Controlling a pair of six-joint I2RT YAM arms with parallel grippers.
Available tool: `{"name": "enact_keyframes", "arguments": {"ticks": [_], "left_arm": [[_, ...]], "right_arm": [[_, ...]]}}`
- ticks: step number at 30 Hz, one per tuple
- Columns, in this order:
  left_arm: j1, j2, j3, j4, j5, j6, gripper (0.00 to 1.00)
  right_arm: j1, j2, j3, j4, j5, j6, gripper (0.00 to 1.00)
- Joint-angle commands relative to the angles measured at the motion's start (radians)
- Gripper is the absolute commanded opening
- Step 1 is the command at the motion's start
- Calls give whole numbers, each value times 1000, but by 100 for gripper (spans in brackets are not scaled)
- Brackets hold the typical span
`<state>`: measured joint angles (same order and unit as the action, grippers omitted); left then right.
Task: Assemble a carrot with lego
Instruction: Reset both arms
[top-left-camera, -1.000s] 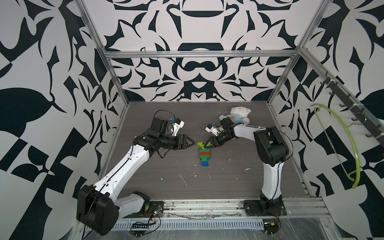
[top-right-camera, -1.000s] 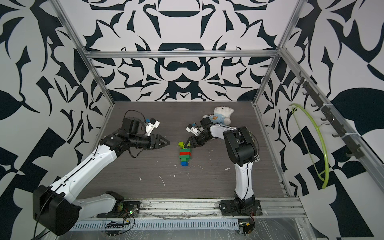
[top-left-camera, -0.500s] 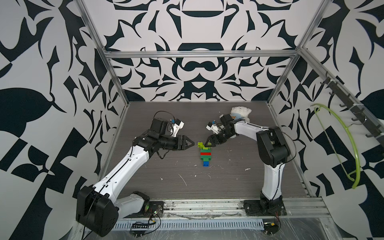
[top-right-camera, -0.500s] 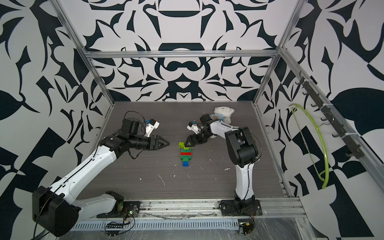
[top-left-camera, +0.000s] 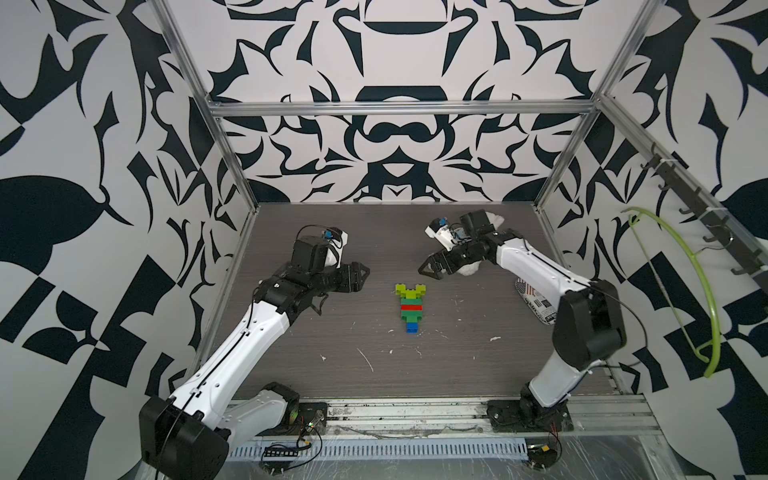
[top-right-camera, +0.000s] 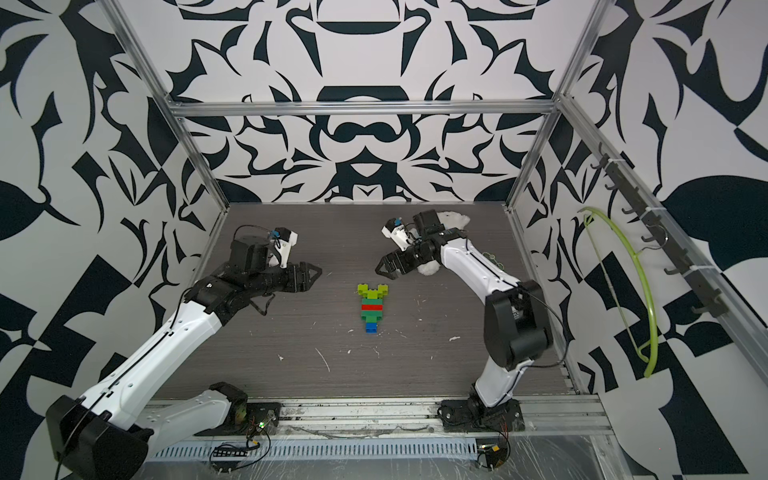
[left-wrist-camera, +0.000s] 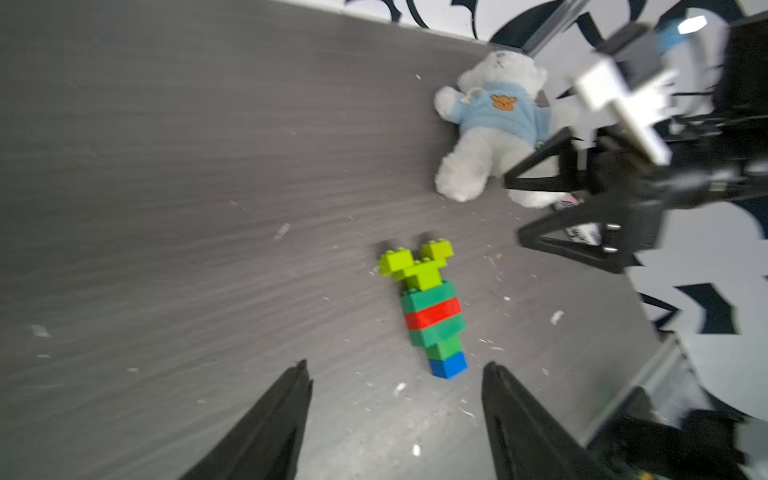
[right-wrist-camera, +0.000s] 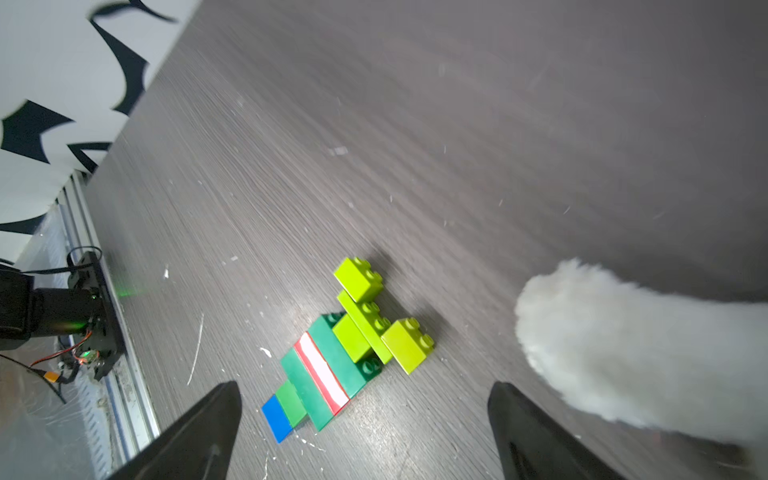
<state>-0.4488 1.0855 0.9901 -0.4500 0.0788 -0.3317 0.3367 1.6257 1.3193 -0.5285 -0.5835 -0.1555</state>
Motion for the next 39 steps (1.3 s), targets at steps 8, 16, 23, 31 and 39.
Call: {"name": "enact_keyframes", "arguments": {"ticks": [8, 16, 23, 31, 39], "left_arm": [[51, 16, -162, 420, -591, 325, 99], [241, 166, -330, 604, -430, 347, 99], [284, 289, -501, 981, -289, 362, 99], [394, 430, -498, 1105, -152, 330, 99], [449, 448, -585, 1258, -77, 292, 99]], "right_arm": [[-202, -417, -316, 318, 592, 82, 100], [-310, -400, -663, 678, 842, 176, 100], [-310, -333, -925, 1107, 843, 212, 100], [-303, -87, -1015, 1501, 825, 216, 100], [-267, -87, -1042, 1550, 853, 189, 100]]}}
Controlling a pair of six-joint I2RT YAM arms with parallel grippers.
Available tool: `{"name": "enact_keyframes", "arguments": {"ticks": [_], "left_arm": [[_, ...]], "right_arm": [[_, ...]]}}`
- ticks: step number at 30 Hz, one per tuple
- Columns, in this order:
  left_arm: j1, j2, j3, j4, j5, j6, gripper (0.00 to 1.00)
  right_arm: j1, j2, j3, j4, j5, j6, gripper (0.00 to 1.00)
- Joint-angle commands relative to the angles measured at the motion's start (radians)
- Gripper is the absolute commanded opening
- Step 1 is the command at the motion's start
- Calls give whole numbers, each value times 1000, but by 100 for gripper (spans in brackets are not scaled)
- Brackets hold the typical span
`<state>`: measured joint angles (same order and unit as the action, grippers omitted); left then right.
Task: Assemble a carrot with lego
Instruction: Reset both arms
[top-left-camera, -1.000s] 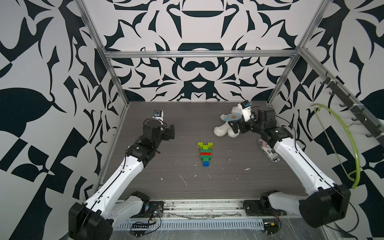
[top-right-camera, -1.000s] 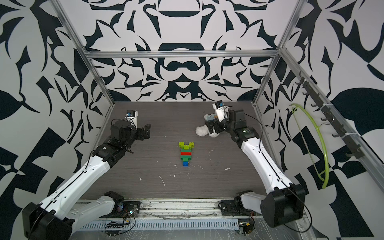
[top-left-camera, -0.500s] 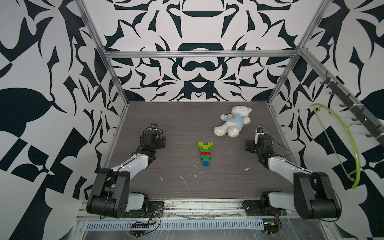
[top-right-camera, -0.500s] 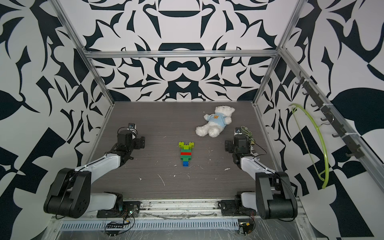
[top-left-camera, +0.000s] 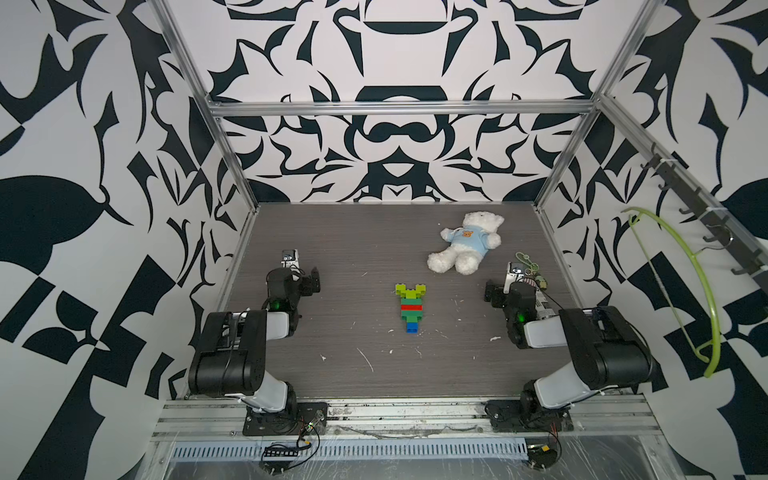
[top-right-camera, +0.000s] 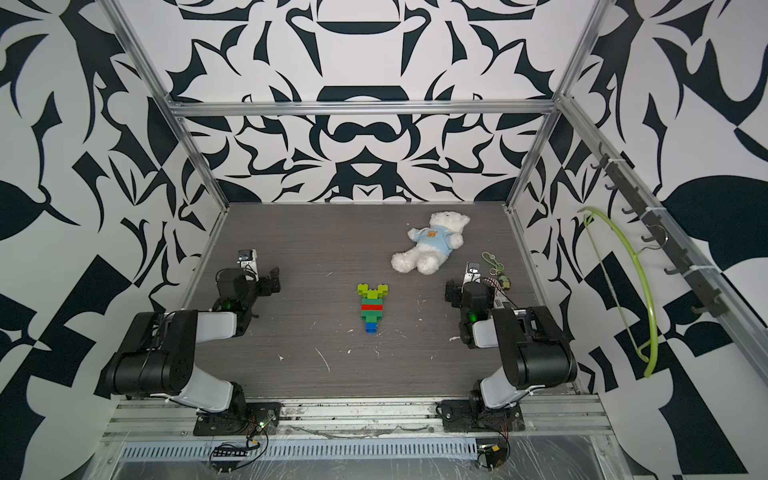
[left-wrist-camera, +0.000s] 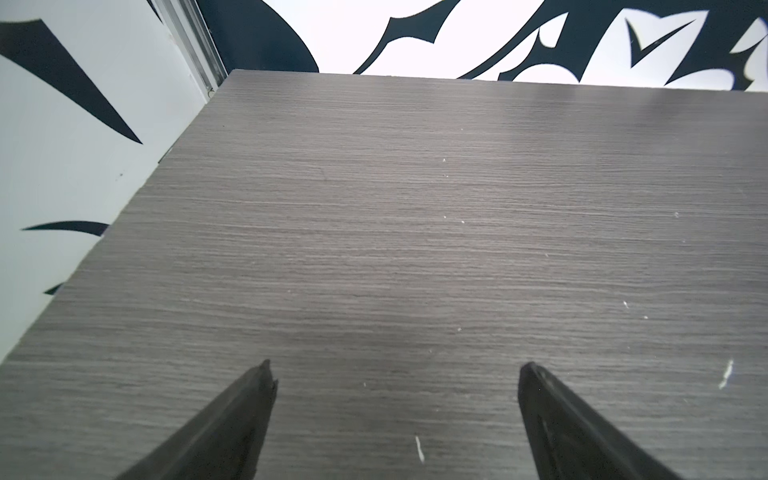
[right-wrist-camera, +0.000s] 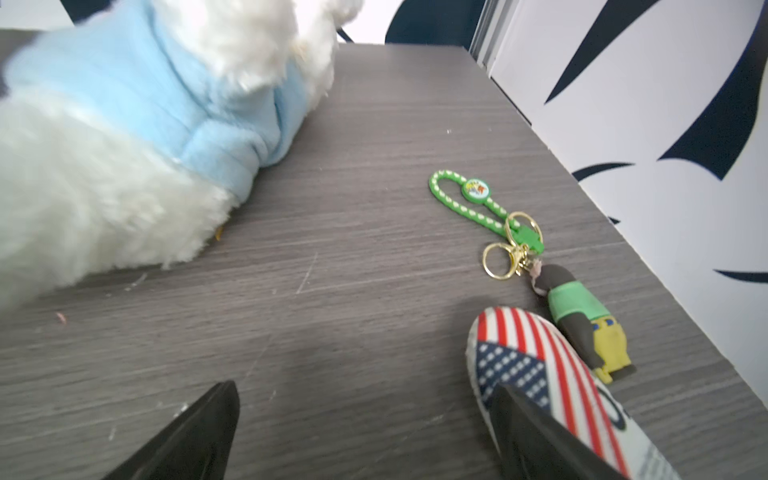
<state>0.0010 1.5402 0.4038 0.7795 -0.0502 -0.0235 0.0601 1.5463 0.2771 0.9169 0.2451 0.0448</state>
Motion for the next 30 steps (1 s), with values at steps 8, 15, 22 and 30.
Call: {"name": "enact_keyframes", "arguments": {"ticks": [8, 15, 22, 30], "left_arm": [[-1, 5, -16, 83, 48, -18, 99], [-1, 3, -13, 72, 50, -17, 99], [-2, 8, -12, 78, 50, -15, 99], [-2, 0, -14, 73, 49, -16, 99]], "right_arm": [[10, -1, 78, -36, 62, 3, 100], [9, 0, 79, -34, 61, 1, 100], [9, 0, 79, -35, 62, 2, 100], [10, 0, 79, -34, 62, 2, 100]]}}
